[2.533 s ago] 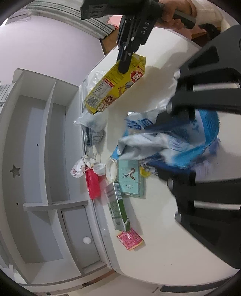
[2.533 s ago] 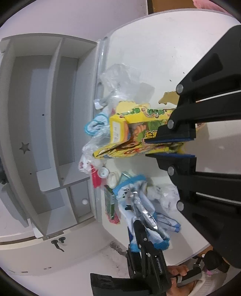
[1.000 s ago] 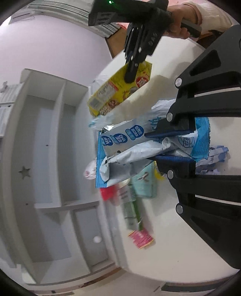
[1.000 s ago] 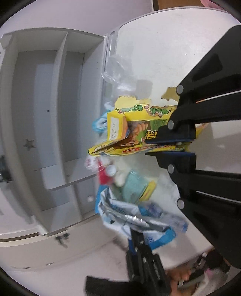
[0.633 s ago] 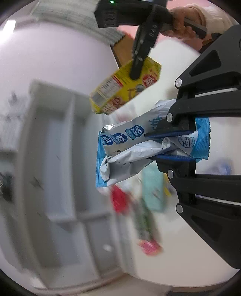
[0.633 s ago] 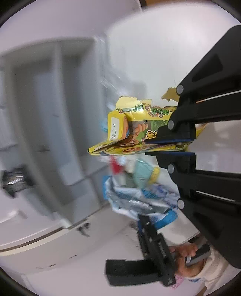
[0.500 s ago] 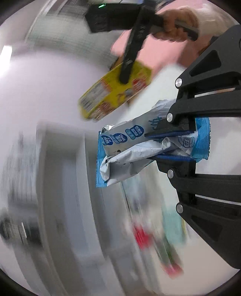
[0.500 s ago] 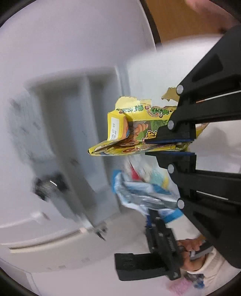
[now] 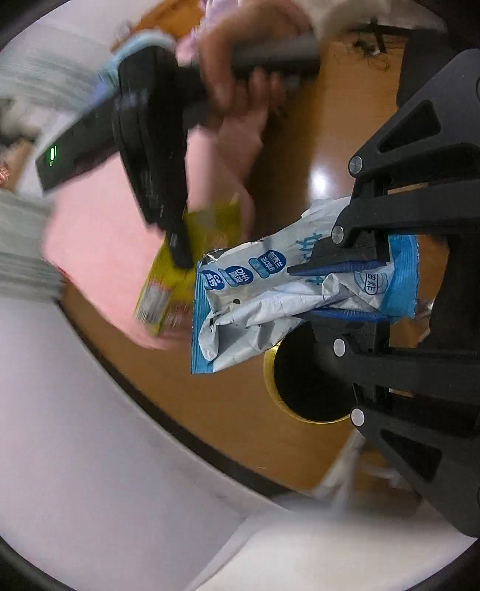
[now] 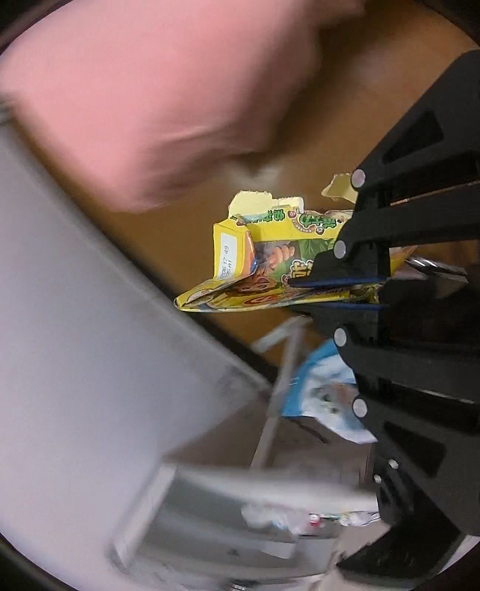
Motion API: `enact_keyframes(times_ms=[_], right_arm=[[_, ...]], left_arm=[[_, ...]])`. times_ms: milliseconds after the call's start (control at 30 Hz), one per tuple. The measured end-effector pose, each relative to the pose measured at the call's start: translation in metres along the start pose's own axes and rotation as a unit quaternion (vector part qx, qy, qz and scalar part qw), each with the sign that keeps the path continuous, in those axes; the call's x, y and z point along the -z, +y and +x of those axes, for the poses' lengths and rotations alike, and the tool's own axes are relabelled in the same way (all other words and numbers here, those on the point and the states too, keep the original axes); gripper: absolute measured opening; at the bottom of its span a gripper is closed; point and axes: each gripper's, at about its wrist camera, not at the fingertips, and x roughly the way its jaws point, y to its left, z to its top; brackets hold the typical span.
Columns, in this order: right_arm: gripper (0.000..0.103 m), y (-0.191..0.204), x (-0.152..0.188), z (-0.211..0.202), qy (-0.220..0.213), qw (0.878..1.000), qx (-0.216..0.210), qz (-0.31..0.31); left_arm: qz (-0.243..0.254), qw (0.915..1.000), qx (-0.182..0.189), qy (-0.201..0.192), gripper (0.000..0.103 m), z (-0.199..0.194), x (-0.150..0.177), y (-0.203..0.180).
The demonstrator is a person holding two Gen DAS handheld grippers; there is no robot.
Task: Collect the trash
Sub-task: 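Carry the yellow bag and blue-white wrapper in both grippers to the floor bin, then open both grippers over the bin to drop the trash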
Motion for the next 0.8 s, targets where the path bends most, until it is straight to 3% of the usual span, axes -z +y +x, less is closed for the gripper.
enact_keyframes(times_ms=[100,167,233,333,433,467,500,533,600,633,800], right_arm=[[0.008,-0.041,0.013,0.088,0.089,0.994,-0.002,0.058],[0.008,-0.056,0.022,0.143,0.139,0.987,0.007,0.077],[0.008,-0.057,0.027,0.182,0.164,0.982,-0.002,0.094],[0.008,-0.044,0.026,0.207,0.170,0.979,-0.024,0.113],[0.008,-0.046,0.022,0.215,0.167,0.978,-0.040,0.117],[0.009,-0.048,0.019,0.215,0.165,0.978,-0.044,0.118],[0.013,-0.051,0.014,0.213,0.168,0.977,-0.047,0.122],[0.019,-0.055,0.012,0.210,0.170,0.975,-0.056,0.131],[0.074,-0.065,0.006,0.197,0.158,0.973,-0.080,0.147],[0.079,-0.065,0.006,0.189,0.144,0.975,-0.087,0.145],[0.079,-0.073,0.003,0.106,0.053,0.988,-0.089,0.118]], left_arm=[[-0.007,0.9923,-0.094,0.080,0.016,0.095,0.021,0.032],[-0.010,0.9845,-0.123,0.125,0.016,0.132,0.033,0.051],[-0.030,0.9789,-0.133,0.152,0.016,0.154,0.039,0.072],[-0.048,0.9764,-0.134,0.163,0.016,0.162,0.037,0.094],[-0.070,0.9784,-0.107,0.163,0.018,0.167,0.033,0.099],[-0.073,0.9793,-0.105,0.157,0.023,0.166,0.034,0.089],[-0.076,0.9815,-0.099,0.145,0.051,0.164,0.032,0.090],[-0.076,0.9840,-0.094,0.131,0.093,0.162,0.032,0.086],[-0.055,0.9907,-0.095,0.080,0.096,0.147,0.030,0.073],[-0.042,0.9920,-0.095,0.072,0.096,0.145,0.030,0.070],[0.018,0.9948,-0.091,0.042,0.096,0.131,0.034,0.037]])
